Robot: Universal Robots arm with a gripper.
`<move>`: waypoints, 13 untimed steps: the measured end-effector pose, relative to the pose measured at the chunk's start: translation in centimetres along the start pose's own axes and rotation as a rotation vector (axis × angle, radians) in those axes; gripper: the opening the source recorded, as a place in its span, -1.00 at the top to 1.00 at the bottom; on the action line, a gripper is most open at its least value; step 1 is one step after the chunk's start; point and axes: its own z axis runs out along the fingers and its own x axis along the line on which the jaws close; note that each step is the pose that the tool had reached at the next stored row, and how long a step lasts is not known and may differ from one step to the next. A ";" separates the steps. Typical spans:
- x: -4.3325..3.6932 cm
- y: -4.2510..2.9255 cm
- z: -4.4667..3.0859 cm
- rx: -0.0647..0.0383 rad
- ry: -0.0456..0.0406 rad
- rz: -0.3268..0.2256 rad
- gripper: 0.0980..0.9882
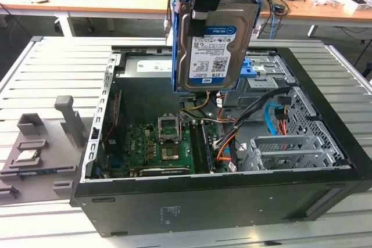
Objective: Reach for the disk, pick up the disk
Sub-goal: 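Pick up the disk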
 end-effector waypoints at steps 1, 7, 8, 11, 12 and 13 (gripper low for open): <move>0.13 0.00 0.00 0.000 0.0000 0.000 0.40; 0.66 0.02 0.02 0.000 0.0000 0.000 0.40; 0.74 0.02 0.02 0.000 -0.0001 0.000 0.40; 1.06 0.03 0.03 0.000 0.0000 0.000 0.40; 1.14 0.03 0.03 0.000 0.0000 0.000 0.40; 1.25 0.03 0.03 0.000 0.0000 0.000 0.40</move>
